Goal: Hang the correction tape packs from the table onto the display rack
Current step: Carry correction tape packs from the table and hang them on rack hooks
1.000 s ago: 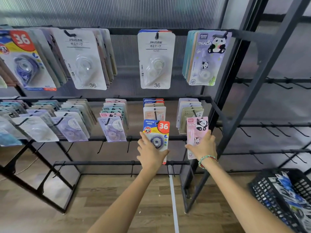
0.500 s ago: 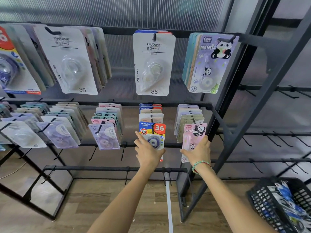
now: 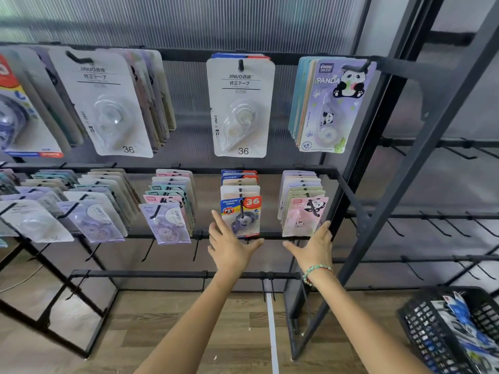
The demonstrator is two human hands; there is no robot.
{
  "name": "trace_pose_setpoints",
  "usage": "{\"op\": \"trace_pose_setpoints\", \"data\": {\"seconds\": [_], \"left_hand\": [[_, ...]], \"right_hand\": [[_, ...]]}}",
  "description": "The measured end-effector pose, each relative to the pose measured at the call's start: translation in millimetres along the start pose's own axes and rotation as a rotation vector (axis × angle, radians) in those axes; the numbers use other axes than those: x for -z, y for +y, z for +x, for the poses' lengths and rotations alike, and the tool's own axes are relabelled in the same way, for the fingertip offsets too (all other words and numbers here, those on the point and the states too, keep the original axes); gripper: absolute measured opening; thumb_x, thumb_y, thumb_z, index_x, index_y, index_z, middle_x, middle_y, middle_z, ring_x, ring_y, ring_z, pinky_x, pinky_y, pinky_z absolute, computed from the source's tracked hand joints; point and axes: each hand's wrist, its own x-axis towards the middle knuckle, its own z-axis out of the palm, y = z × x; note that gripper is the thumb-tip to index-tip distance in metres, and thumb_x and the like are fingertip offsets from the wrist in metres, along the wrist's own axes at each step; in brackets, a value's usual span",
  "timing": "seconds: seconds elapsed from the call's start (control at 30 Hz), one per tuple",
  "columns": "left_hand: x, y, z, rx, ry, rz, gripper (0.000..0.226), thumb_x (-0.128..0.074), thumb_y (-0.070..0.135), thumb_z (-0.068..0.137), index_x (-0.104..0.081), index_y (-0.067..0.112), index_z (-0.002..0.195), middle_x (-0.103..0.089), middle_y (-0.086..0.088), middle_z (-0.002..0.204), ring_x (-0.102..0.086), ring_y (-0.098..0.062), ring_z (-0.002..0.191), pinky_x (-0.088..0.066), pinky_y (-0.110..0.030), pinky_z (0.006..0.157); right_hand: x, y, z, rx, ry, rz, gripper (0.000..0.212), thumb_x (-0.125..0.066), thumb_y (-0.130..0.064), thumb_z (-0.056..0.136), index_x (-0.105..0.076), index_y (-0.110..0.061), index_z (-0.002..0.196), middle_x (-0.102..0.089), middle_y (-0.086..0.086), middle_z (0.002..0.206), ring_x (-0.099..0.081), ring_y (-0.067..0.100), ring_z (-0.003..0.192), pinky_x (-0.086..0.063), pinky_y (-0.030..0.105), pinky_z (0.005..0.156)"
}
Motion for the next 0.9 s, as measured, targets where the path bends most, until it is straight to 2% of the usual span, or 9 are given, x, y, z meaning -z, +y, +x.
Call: {"op": "trace_pose_setpoints", "data": {"seconds": [0.17,0.33,0.6,0.7,0.9], "left_hand": [[30,-17,-30,-0.159,0.008,0.049,0.114,-0.072,0.051,0.078,0.004,0.013,0.154,-0.009,-0.015,0.159,-0.01,-0.028,0.147,-0.018,-0.046,0.118],[89,-60,-58,-0.191,0.048,0.121,0.097,-0.067,0.041,0.086,-0.004,0.012,0.154,-0.011,-0.012,0.16,-0.009,-0.027,0.148,-0.017,-0.043,0.119],[245,-174,-101,-0.037,0.212,0.145,0.076,-0.06,0.03,0.092,-0.018,0.009,0.152,-0.016,-0.011,0.159,-0.012,-0.025,0.147,-0.017,-0.041,0.118],[317,-233,-128,0.051,0.291,0.151,0.074,-0.06,0.028,0.092,-0.02,0.009,0.152,-0.018,-0.01,0.159,-0.014,-0.024,0.147,-0.018,-0.039,0.119],[457,-355,-202,0.221,0.468,0.224,0.073,-0.062,0.034,0.087,-0.03,0.01,0.148,-0.038,-0.005,0.151,-0.029,-0.022,0.141,-0.027,-0.041,0.115]], "right_hand": [[4,-9,-34,0.182,-0.077,-0.145,0.092,-0.064,-0.04,0.087,-0.008,-0.005,0.151,-0.011,0.014,0.157,-0.017,0.029,0.143,-0.022,0.037,0.115],[-9,-43,-78,0.393,-0.19,-0.169,0.076,-0.057,-0.033,0.092,-0.015,-0.013,0.152,-0.009,0.005,0.159,-0.008,0.021,0.146,-0.011,0.033,0.118],[-79,-150,-197,0.779,-0.305,-0.202,0.068,-0.058,-0.029,0.09,-0.028,-0.011,0.148,-0.026,0.005,0.155,-0.022,0.021,0.142,-0.015,0.03,0.116],[-119,-198,-262,0.917,-0.355,-0.196,0.066,-0.055,-0.03,0.092,-0.026,-0.014,0.149,-0.024,0.002,0.156,-0.019,0.019,0.144,-0.013,0.031,0.118],[-212,-288,-406,1.164,-0.439,-0.216,0.065,-0.053,-0.03,0.092,-0.026,-0.017,0.149,-0.027,0.0,0.154,-0.022,0.018,0.142,-0.016,0.033,0.117]]}}
